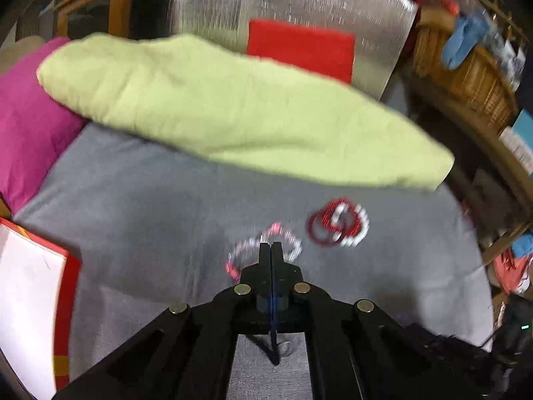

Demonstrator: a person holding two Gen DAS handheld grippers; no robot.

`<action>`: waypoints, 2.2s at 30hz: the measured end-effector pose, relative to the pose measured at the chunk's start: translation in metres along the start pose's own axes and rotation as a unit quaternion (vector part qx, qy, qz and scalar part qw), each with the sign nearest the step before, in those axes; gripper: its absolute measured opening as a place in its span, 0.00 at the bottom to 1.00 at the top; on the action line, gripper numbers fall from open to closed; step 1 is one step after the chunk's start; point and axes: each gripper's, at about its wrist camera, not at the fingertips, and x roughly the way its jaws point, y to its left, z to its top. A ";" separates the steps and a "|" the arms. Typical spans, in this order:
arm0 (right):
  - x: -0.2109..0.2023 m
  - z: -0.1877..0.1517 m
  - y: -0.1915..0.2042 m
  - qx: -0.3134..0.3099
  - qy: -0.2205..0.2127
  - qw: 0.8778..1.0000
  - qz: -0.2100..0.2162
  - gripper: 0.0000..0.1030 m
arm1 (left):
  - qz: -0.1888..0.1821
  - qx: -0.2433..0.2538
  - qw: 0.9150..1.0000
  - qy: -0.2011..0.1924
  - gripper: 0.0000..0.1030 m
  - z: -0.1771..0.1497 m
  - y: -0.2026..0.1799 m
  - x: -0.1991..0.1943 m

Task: Organize jewelry
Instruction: 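Grasp the silver bangle with the left gripper while the right gripper holds the purple bracelet, then carry the silver bangle and purple bracelet toward the red jewelry tray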

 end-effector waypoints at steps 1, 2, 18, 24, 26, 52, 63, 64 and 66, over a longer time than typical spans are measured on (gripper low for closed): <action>0.000 0.000 0.000 0.000 0.000 1.000 0.000 0.10 | -0.005 -0.002 1.000 -0.007 0.00 0.002 0.001 -0.007; 0.000 0.000 0.000 0.001 0.000 1.000 0.001 0.10 | -0.006 -0.006 1.000 -0.013 0.00 0.003 0.003 -0.015; 0.003 0.000 -0.001 0.002 0.003 1.000 0.003 0.10 | 0.083 0.027 0.988 0.129 0.04 -0.023 0.004 0.085; 0.004 0.001 -0.002 0.004 0.002 1.000 0.004 0.10 | 0.049 0.011 0.995 0.092 0.03 -0.020 0.012 0.059; 0.001 0.001 -0.001 0.004 -0.004 1.000 0.005 0.10 | 0.030 -0.004 0.997 0.071 0.03 -0.020 0.017 0.040; -0.046 -0.017 0.014 0.032 -0.032 0.997 0.070 0.10 | 0.004 -0.041 0.999 -0.005 0.03 -0.093 0.037 -0.047; -0.052 -0.031 0.060 -0.016 -0.017 0.998 0.056 0.10 | 0.024 -0.044 0.999 -0.011 0.03 -0.092 0.045 -0.067; -0.054 -0.031 0.063 -0.020 -0.017 0.998 0.055 0.10 | 0.024 -0.045 0.999 -0.013 0.03 -0.092 0.046 -0.069; -0.057 -0.031 0.071 -0.027 -0.018 0.998 0.053 0.10 | 0.031 -0.043 0.998 -0.019 0.03 -0.091 0.048 -0.075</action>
